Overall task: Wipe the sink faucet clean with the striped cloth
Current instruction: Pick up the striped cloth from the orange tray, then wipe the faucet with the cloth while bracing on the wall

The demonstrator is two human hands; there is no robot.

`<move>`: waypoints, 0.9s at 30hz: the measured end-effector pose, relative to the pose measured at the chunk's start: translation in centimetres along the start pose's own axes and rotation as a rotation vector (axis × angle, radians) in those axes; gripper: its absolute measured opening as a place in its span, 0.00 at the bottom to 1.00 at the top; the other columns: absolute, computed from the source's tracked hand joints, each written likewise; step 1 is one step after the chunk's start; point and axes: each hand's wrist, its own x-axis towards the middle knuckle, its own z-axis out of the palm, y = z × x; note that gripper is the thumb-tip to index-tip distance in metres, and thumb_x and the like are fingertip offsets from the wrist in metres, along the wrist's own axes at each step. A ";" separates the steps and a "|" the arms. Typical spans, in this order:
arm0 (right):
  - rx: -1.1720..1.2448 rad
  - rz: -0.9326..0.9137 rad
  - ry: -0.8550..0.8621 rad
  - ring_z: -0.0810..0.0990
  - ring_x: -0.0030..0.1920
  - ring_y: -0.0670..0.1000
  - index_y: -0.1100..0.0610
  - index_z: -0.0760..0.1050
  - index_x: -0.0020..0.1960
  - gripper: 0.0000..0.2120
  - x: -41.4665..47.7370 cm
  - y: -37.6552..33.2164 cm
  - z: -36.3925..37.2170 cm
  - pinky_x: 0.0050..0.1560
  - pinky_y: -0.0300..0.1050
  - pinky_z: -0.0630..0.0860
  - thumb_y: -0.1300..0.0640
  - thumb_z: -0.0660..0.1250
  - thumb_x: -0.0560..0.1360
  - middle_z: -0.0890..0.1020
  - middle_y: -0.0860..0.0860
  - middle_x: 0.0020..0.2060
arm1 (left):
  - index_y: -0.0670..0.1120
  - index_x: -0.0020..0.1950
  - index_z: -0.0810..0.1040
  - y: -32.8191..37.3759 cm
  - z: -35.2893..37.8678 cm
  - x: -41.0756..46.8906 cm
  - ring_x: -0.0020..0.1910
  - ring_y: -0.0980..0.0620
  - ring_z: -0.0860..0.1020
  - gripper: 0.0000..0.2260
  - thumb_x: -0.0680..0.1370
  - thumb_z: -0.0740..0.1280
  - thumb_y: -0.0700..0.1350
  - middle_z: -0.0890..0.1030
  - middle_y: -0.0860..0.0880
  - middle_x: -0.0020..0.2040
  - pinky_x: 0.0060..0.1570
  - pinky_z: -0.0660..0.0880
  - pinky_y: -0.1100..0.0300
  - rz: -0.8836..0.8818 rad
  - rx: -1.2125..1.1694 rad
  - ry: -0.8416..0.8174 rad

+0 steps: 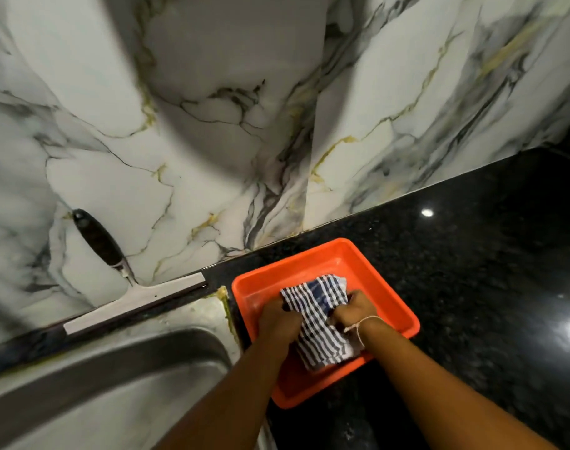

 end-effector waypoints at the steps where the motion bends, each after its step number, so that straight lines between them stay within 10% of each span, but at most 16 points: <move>1: 0.079 0.048 -0.068 0.82 0.32 0.57 0.64 0.80 0.40 0.13 0.3 0.3 -0.5 0.39 0.57 0.82 0.65 0.73 0.55 0.83 0.59 0.31 | 0.44 0.67 0.77 0.0 -0.1 0.1 0.55 0.42 0.80 0.19 0.75 0.67 0.36 0.82 0.41 0.61 0.56 0.79 0.50 -0.004 0.003 -0.012; 5: 0.316 0.207 -0.246 0.83 0.49 0.62 0.65 0.78 0.56 0.32 -1.4 0.1 -2.4 0.51 0.59 0.80 0.60 0.80 0.53 0.84 0.61 0.48 | 0.45 0.64 0.77 0.5 -1.0 -0.4 0.47 0.49 0.81 0.17 0.77 0.65 0.34 0.83 0.45 0.54 0.44 0.79 0.55 -0.033 -0.040 -0.078; 8: 0.538 0.174 -0.321 0.84 0.50 0.65 0.66 0.80 0.54 0.15 -5.7 -1.8 -3.7 0.58 0.65 0.77 0.67 0.72 0.67 0.85 0.65 0.48 | 0.45 0.63 0.79 1.5 -1.8 -1.4 0.45 0.49 0.83 0.18 0.75 0.65 0.32 0.84 0.45 0.53 0.42 0.81 0.54 -0.002 -0.096 -0.132; 14: 0.924 0.234 -0.382 0.81 0.55 0.68 0.69 0.76 0.60 0.16 -12.1 -3.5 -2.5 0.62 0.68 0.73 0.67 0.64 0.73 0.83 0.69 0.53 | 0.40 0.58 0.80 4.1 -7.0 -5.3 0.48 0.43 0.84 0.16 0.72 0.67 0.29 0.85 0.42 0.49 0.54 0.82 0.46 0.114 -0.105 -0.149; 19: 1.116 0.123 -0.244 0.85 0.27 0.56 0.69 0.77 0.48 0.11 -18.5 -9.8 1.5 0.36 0.50 0.75 0.63 0.59 0.77 0.85 0.61 0.28 | 0.53 0.60 0.76 7.5 -16.3 -11.4 0.59 0.50 0.79 0.19 0.69 0.67 0.45 0.81 0.52 0.59 0.65 0.76 0.52 0.496 0.243 0.109; 23: 1.094 -0.112 0.047 0.84 0.45 0.61 0.66 0.80 0.53 0.18 -21.0 -16.6 7.8 0.44 0.49 0.80 0.60 0.76 0.65 0.84 0.63 0.50 | 0.47 0.68 0.74 12.2 -29.6 -15.0 0.68 0.44 0.73 0.24 0.72 0.66 0.41 0.75 0.45 0.70 0.68 0.72 0.49 1.084 0.801 0.482; 27: 0.854 -0.472 0.190 0.82 0.42 0.58 0.54 0.78 0.41 0.10 -26.6 -25.3 14.9 0.44 0.49 0.79 0.68 0.72 0.71 0.83 0.58 0.41 | 0.42 0.66 0.78 16.2 -44.6 -15.9 0.72 0.34 0.69 0.25 0.69 0.67 0.46 0.75 0.36 0.70 0.72 0.62 0.40 1.288 1.352 0.856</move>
